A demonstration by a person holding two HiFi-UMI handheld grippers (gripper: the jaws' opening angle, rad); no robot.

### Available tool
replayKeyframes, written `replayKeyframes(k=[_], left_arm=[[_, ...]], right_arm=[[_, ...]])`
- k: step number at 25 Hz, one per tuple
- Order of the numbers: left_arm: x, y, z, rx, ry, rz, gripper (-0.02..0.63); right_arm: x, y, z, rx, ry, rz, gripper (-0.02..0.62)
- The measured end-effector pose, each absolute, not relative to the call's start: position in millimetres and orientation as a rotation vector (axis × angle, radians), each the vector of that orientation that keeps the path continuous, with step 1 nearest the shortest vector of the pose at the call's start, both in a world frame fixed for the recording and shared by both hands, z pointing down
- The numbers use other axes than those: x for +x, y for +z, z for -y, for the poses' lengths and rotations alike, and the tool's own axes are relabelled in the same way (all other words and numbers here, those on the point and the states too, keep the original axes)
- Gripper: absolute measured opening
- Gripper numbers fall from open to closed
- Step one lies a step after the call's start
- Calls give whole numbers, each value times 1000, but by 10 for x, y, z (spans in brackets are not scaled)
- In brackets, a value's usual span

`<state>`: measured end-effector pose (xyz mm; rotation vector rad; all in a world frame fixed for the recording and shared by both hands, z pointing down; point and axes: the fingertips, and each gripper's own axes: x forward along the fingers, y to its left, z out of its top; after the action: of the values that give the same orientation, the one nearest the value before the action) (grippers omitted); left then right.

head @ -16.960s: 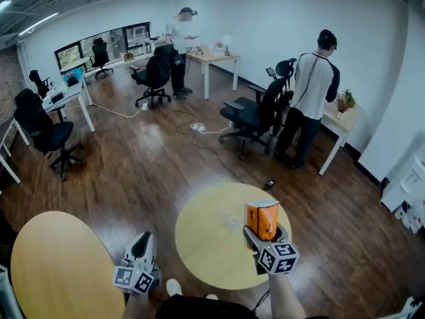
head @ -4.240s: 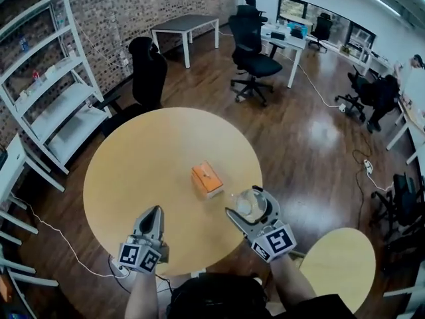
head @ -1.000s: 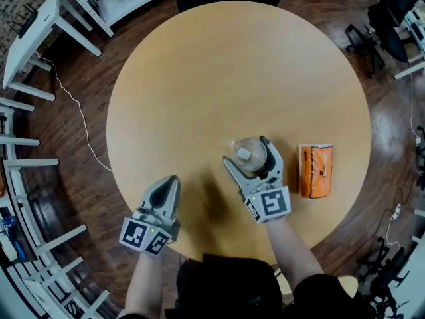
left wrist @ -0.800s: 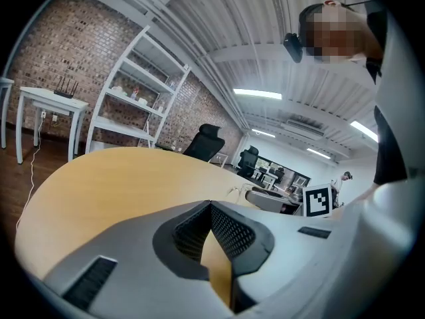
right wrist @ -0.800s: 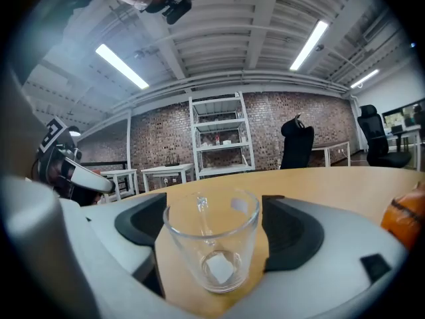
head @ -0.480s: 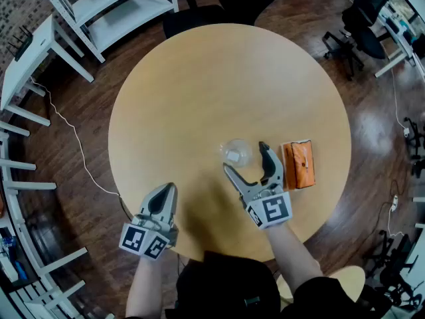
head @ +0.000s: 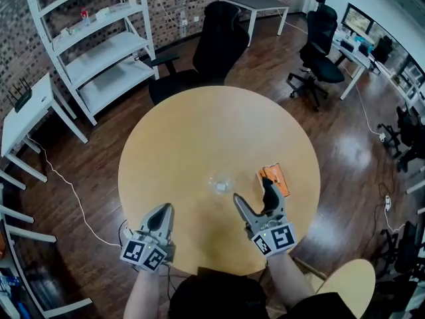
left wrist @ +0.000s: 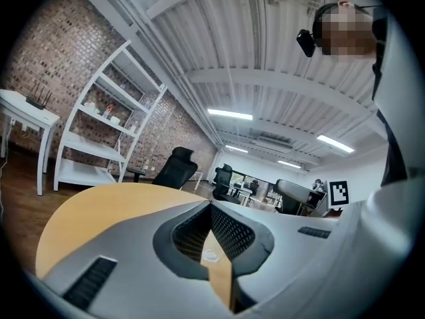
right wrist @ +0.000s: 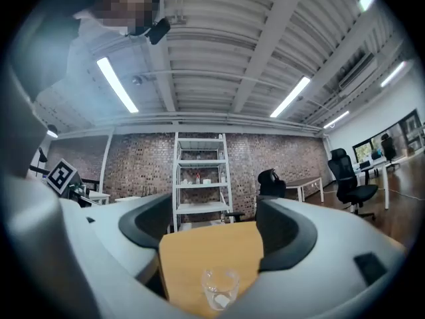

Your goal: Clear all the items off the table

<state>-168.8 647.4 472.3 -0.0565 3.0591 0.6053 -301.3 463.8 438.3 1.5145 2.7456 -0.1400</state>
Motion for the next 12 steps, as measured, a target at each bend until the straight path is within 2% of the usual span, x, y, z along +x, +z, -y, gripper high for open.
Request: replayKeyframes(k=[3,7,8,10,12], left_arm=[[-1859,4519,-6416,-159,572,-3024,2],[-1895,4342,-6251,-225,555,-2998,2],[-1902,4306,-6205,-238,552,-2992,2],[-1948,4238,-6098,-267,550,-2977,2],[-2006,4178,-5976,-287,546,-2969,2]], right_arm=[[-2966,4110,-4457,1406,-151,-2724,405],[-2842,3925,-4253,1349,-147,-2728,346],[-2813,3893,-4184,1333,-138,-2732,299],[-2777,3822,-3998,1288,-129,-2741,275],[-2756,3759,-3786,1251,-121,-2755,203]])
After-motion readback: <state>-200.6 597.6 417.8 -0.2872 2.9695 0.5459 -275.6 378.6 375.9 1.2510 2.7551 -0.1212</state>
